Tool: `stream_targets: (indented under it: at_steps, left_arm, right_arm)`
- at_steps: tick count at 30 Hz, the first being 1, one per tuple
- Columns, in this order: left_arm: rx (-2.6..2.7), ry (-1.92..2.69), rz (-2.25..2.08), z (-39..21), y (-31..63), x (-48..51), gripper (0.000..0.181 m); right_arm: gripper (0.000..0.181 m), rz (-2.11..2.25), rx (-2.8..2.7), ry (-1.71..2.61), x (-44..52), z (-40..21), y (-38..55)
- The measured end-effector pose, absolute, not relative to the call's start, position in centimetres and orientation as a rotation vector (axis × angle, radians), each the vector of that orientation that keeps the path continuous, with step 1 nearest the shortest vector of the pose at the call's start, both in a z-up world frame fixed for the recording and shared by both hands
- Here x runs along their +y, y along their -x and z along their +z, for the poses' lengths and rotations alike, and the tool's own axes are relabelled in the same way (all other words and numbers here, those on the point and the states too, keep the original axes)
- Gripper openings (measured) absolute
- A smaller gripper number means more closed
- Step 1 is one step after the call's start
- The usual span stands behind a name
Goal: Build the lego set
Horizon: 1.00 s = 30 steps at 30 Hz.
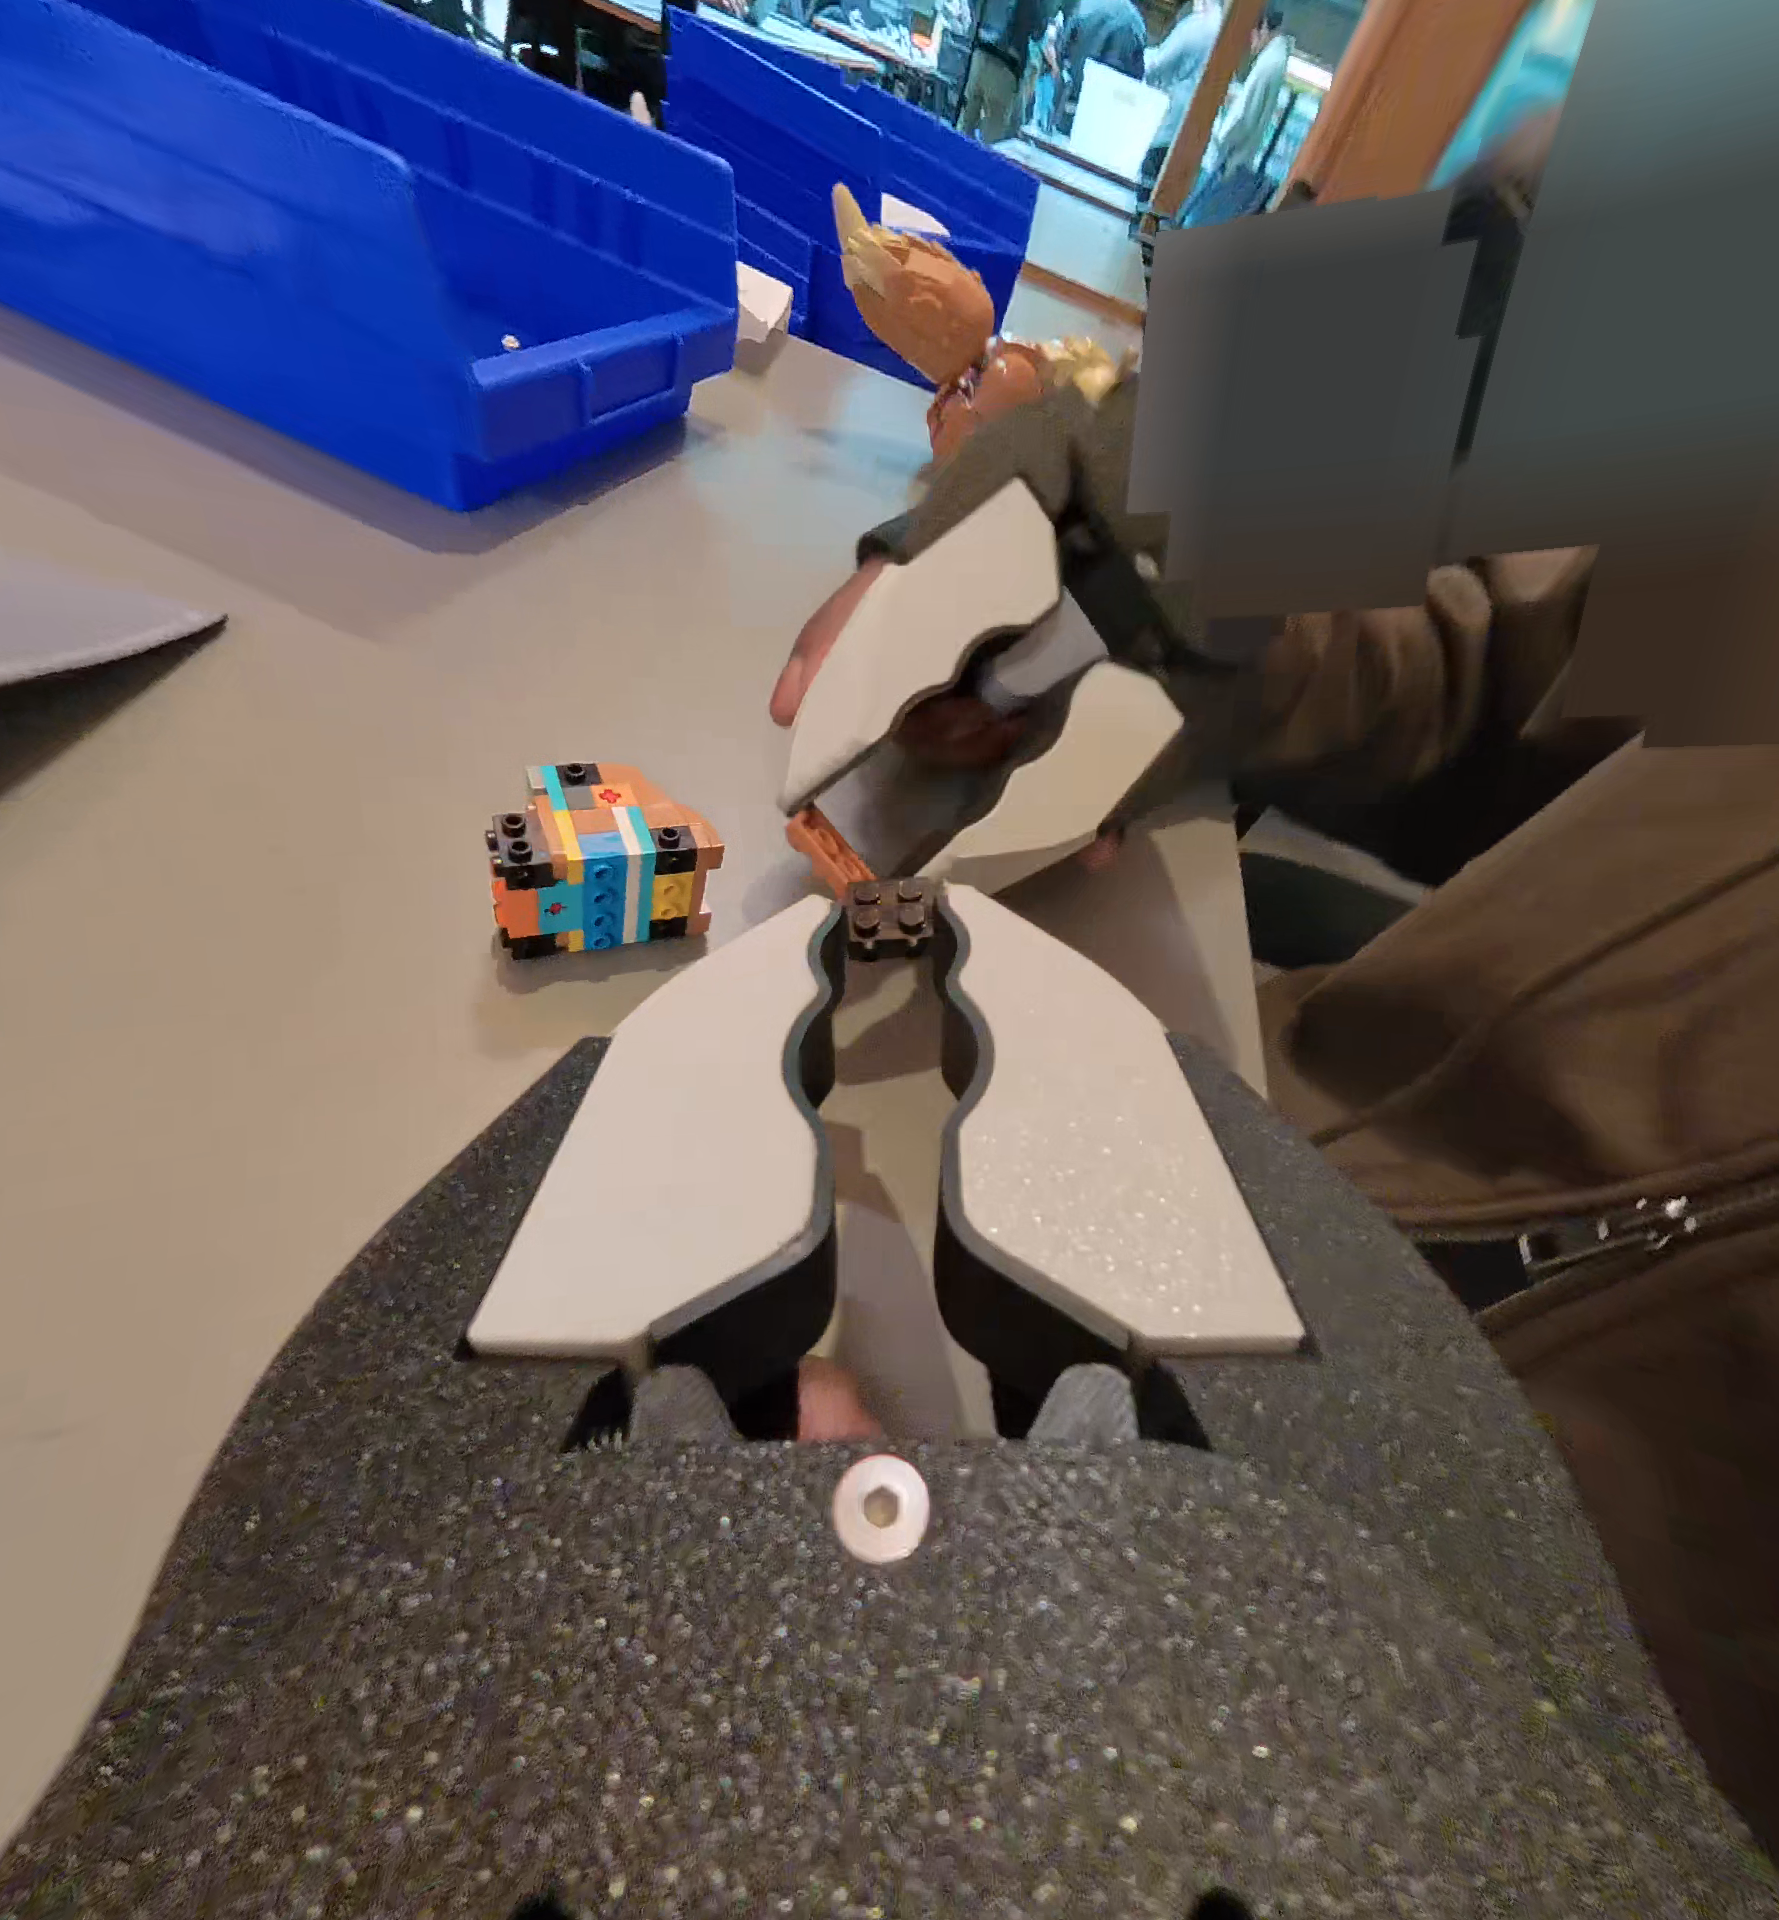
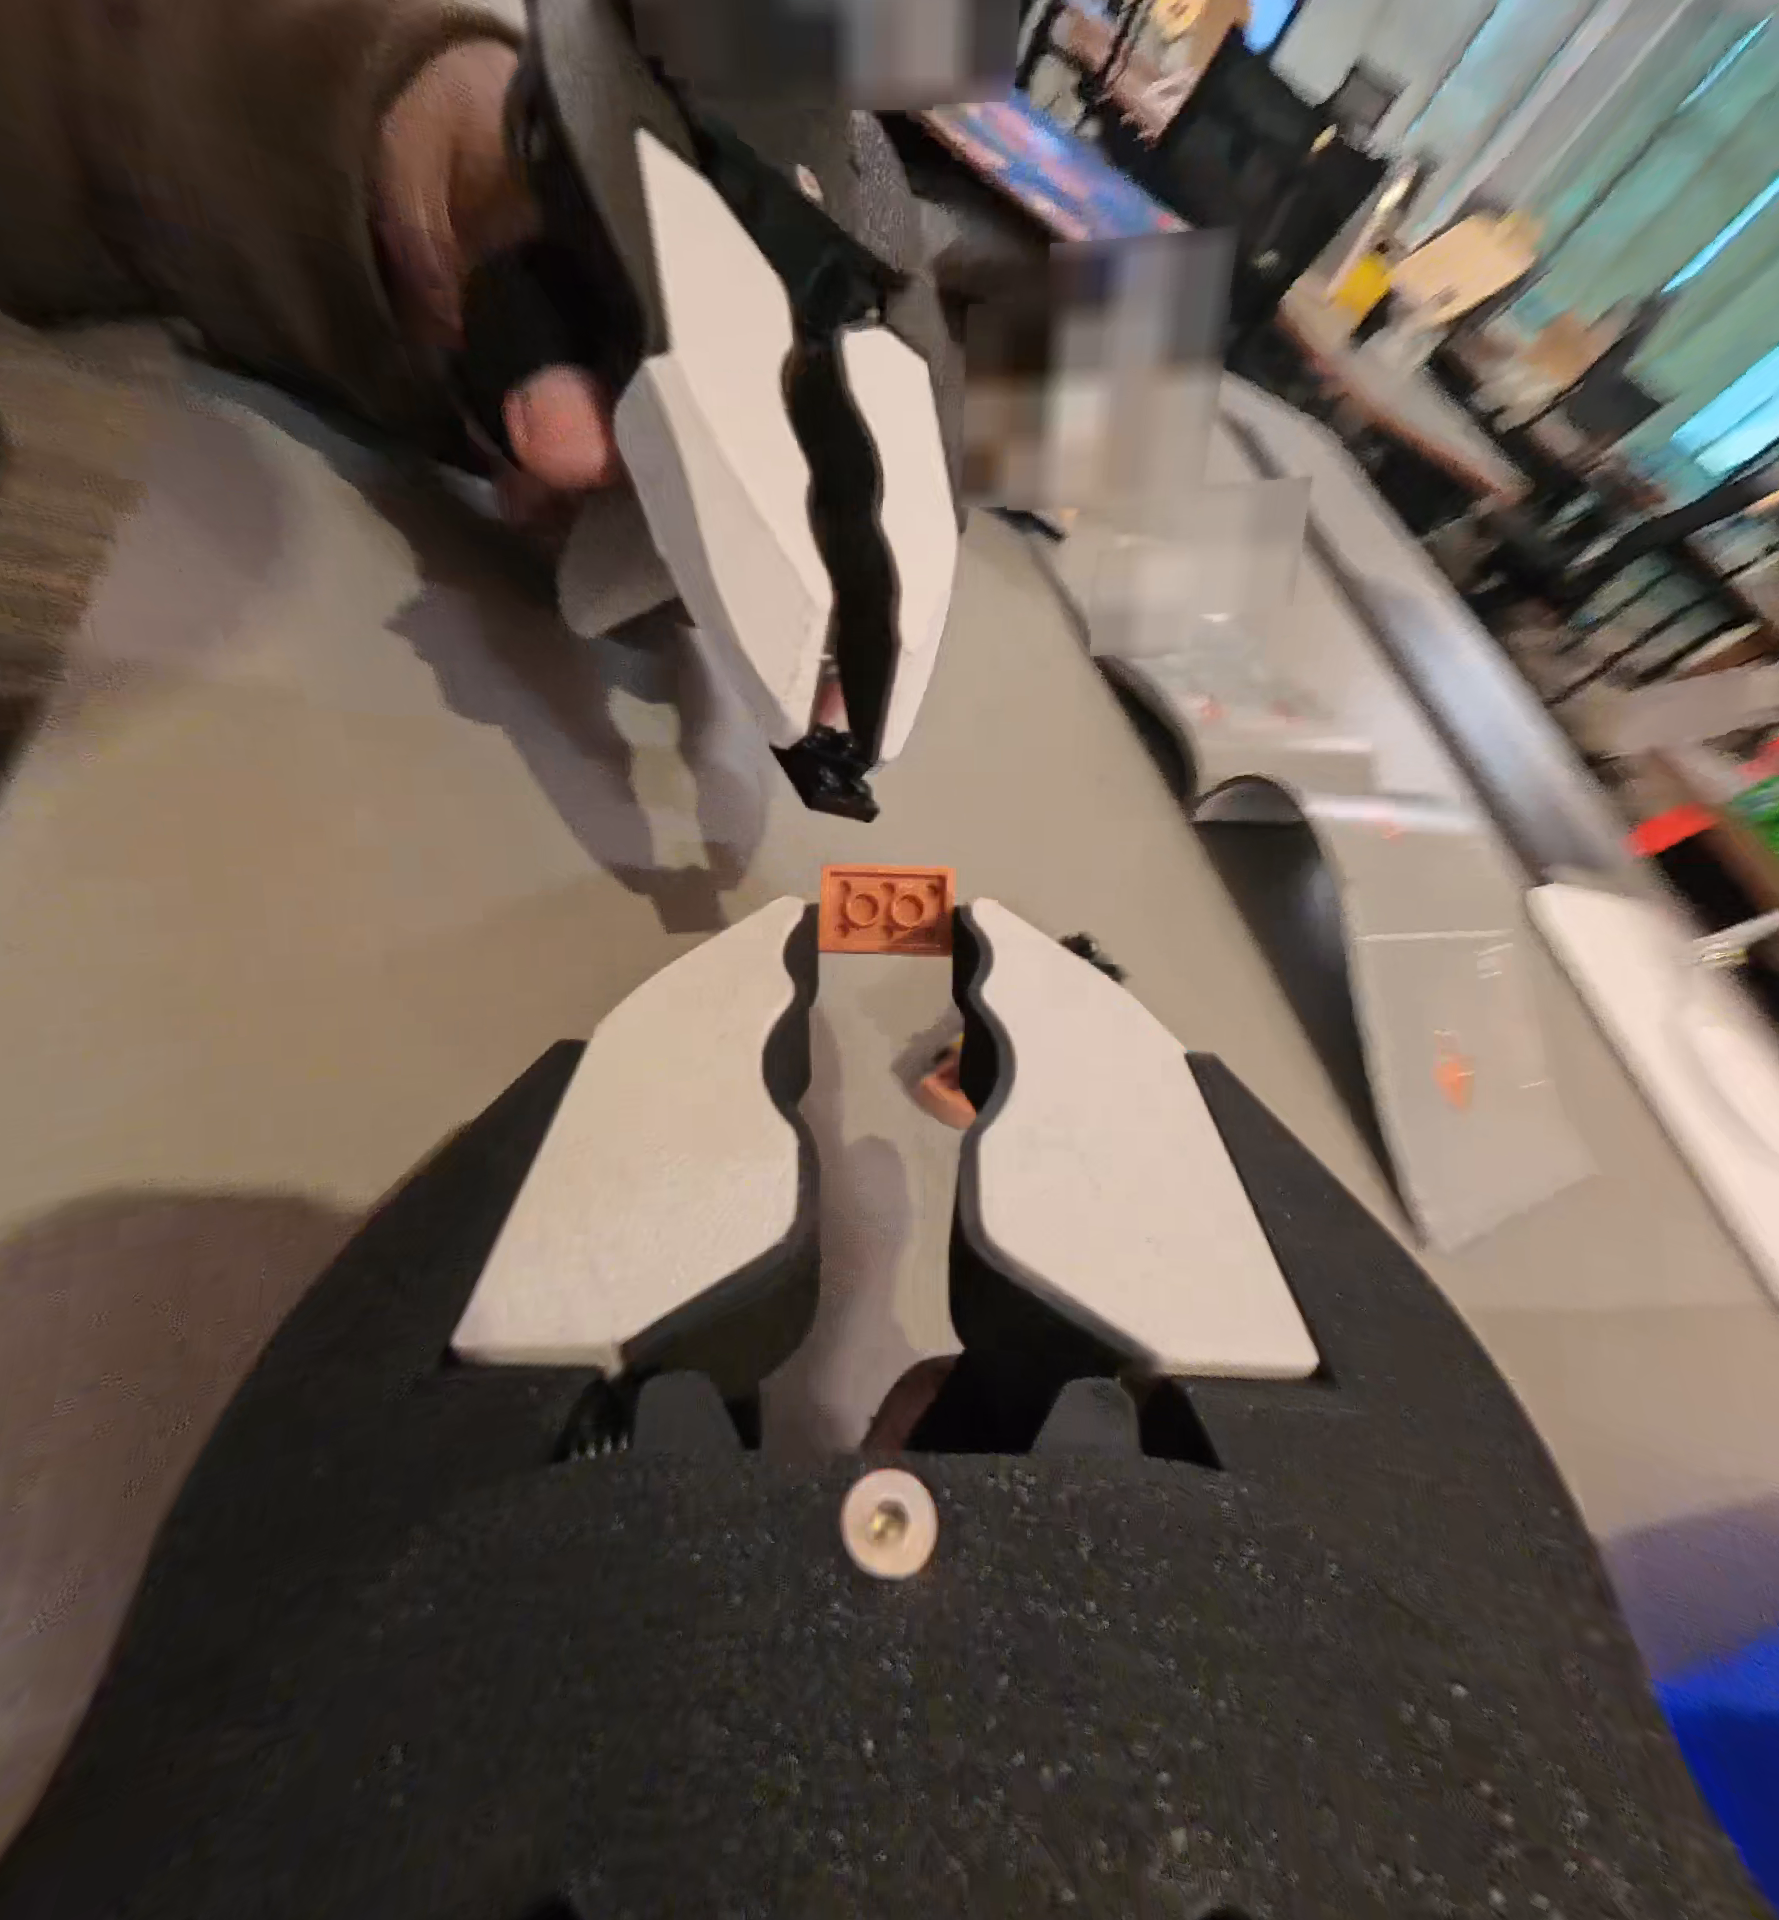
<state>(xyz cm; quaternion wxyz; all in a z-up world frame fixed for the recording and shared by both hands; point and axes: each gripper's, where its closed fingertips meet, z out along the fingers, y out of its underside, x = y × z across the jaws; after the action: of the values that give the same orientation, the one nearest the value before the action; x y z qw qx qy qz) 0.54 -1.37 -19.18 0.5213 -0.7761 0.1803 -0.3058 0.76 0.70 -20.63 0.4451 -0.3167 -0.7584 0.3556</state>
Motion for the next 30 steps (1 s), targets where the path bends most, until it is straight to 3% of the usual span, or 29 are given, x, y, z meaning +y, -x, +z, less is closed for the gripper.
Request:
stream_targets:
  at_steps: [15,30]
  left_arm:
    - [0.151,1.824,-1.068,-18.3,-1.1,-0.6,0.015]
    - [0.153,1.813,-1.157,-18.1,-1.5,-0.5,0.015]
  right_arm:
    - [0.024,0.118,-1.531,0.083,0.7,-17.6,-1.0]
    - [0.024,-0.103,-1.389,-0.252,-0.2,-18.1,-1.5]
